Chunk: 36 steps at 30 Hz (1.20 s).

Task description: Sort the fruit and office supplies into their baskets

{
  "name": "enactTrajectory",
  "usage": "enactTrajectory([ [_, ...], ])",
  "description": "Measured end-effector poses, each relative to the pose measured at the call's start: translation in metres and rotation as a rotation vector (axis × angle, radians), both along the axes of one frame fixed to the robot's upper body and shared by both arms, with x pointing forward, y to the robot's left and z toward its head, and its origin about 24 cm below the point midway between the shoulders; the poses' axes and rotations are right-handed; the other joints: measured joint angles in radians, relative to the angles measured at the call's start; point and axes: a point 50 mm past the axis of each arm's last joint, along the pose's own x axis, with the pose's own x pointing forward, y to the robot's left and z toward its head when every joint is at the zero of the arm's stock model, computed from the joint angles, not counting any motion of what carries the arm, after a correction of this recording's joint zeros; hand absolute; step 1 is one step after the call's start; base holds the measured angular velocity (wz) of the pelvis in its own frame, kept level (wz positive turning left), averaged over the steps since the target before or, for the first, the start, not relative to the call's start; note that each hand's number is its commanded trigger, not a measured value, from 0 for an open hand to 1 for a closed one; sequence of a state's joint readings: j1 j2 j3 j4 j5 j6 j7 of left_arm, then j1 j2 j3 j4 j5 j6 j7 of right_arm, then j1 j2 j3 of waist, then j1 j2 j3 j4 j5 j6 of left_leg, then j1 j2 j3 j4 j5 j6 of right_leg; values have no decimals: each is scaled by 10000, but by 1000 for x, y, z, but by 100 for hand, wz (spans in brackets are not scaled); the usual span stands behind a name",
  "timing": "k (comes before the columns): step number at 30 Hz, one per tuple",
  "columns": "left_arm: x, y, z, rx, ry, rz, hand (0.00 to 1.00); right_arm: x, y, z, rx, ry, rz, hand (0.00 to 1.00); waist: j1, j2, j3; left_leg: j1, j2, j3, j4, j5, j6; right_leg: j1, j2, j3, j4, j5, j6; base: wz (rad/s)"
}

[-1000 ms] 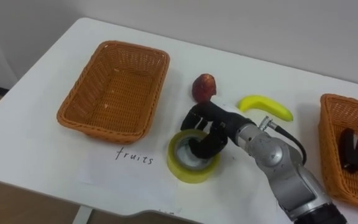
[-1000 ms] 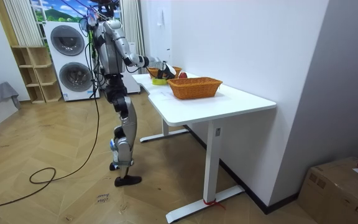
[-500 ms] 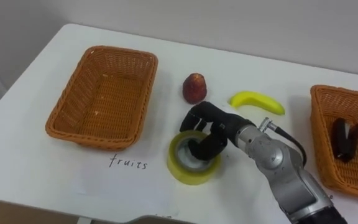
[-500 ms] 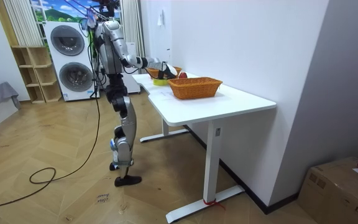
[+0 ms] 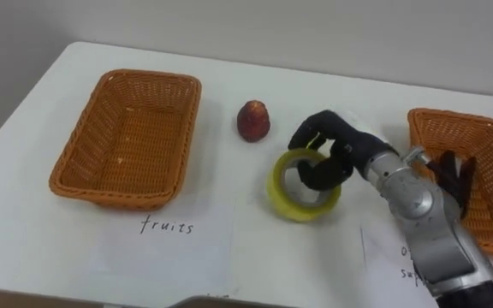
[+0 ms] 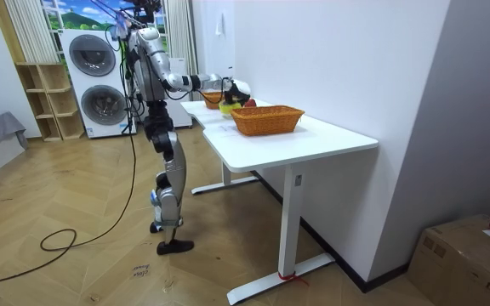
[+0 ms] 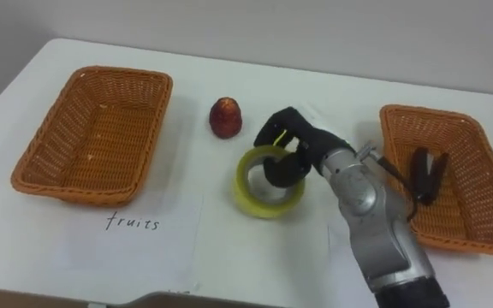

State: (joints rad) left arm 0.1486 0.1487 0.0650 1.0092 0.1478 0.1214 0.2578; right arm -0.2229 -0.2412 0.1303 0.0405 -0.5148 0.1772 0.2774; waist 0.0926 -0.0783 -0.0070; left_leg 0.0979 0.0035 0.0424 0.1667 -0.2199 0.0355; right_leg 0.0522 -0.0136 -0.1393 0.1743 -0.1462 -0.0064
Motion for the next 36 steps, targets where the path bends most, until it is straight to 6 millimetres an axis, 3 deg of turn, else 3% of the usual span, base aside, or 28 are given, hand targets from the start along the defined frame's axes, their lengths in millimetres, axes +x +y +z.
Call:
enactTrajectory([
  [5,1,-1,0,-31,-146,-2,0,-5,-11,7,618,-515,-613,100,-98,-96,4,46,-12,13,-4,3,4,37,6,30,-17,6,11,0],
  [8,-2,-1,0,-127,-181,220,0,-6,-20,8,963,-623,-1015,100,-168,-65,157,166,0,83,-45,2,4,175,37,117,-35,8,14,-2],
  [10,-4,-1,-1,-162,-127,315,0,-6,-23,12,1143,-777,-1139,100,-245,-48,181,153,10,89,-131,-2,4,128,58,129,-35,8,14,-2],
  [15,-17,2,-2,29,127,552,0,-7,-28,25,1379,-1493,-1450,100,-369,-44,146,149,13,121,-160,2,-14,69,151,239,-30,31,-25,-5],
  [20,-24,2,-2,38,278,598,0,-7,-34,28,1697,-1870,-1941,100,-424,-63,-11,179,7,155,-144,4,-13,78,133,272,-37,31,-24,0],
  [23,-26,2,-2,45,325,622,0,-7,-36,29,2111,-1956,-2067,100,-486,-96,-36,243,44,128,-138,5,-12,156,115,268,-56,30,-23,0],
  [28,-36,7,-2,171,471,962,0,-8,-41,31,2355,-2162,-2364,100,-589,-41,12,330,47,132,-139,5,-11,191,114,322,-42,31,-22,0],
  [30,-37,7,-2,189,483,1000,0,-9,-48,32,2265,-2264,-2590,100,-600,21,62,302,47,131,-144,3,-10,187,115,329,-23,31,-22,0],
  [36,-40,9,-1,232,536,1160,0,-12,-77,42,2205,-2815,-3617,100,-672,-44,106,141,4,133,-133,11,-29,-21,144,300,91,34,-27,0],
])
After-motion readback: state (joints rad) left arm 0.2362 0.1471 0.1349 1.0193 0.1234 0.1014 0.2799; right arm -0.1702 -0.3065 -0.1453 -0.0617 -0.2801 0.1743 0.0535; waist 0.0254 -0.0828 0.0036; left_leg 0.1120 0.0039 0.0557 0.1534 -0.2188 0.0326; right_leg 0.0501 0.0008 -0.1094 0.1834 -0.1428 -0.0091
